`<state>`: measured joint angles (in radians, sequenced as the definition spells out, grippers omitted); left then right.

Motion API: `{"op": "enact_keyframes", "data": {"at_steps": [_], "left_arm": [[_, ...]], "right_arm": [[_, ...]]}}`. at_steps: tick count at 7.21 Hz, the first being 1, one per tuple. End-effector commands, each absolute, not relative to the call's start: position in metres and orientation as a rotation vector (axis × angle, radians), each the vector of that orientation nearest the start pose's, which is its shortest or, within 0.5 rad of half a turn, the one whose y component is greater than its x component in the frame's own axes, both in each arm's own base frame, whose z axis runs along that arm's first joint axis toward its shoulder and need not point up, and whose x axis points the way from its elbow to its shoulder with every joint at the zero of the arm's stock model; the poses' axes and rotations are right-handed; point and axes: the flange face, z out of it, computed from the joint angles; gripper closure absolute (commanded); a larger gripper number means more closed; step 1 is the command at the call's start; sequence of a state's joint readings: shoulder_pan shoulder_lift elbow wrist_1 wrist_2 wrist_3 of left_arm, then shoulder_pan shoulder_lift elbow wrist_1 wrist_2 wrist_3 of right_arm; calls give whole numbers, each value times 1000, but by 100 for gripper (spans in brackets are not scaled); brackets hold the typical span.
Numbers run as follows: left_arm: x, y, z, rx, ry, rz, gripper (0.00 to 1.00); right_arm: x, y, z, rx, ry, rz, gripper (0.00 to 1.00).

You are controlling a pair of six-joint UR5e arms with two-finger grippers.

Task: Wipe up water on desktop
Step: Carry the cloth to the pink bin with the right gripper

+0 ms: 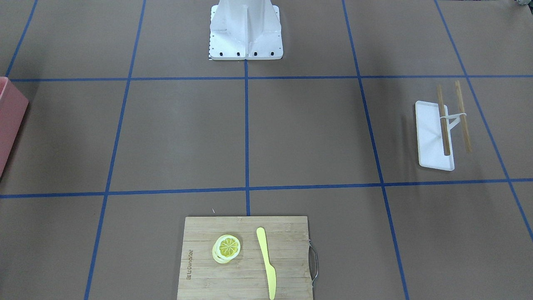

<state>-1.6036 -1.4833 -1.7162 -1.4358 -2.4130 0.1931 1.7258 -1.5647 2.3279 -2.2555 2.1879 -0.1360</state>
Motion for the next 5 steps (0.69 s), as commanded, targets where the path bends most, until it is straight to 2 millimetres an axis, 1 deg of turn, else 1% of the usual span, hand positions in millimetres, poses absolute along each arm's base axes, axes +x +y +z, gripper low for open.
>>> {"op": "enact_keyframes", "data": {"at_steps": [1,2,3,4,5], "left_arm": [[-73,-445,638,20,845,118,2],[-73,-445,638,22,845,118,2],[-73,-445,637,22,845,118,2],[-73,-445,637,24,845,120,2],[-73,-445,637,24,845,120,2]], "right_arm": [[150,-324,444,83,-610,-101,100],[144,-303,472,42,-631,-112,100],[141,-294,492,35,-641,-103,100],[140,-287,514,22,-643,-106,100],[140,-295,532,43,-643,-114,100]]}}
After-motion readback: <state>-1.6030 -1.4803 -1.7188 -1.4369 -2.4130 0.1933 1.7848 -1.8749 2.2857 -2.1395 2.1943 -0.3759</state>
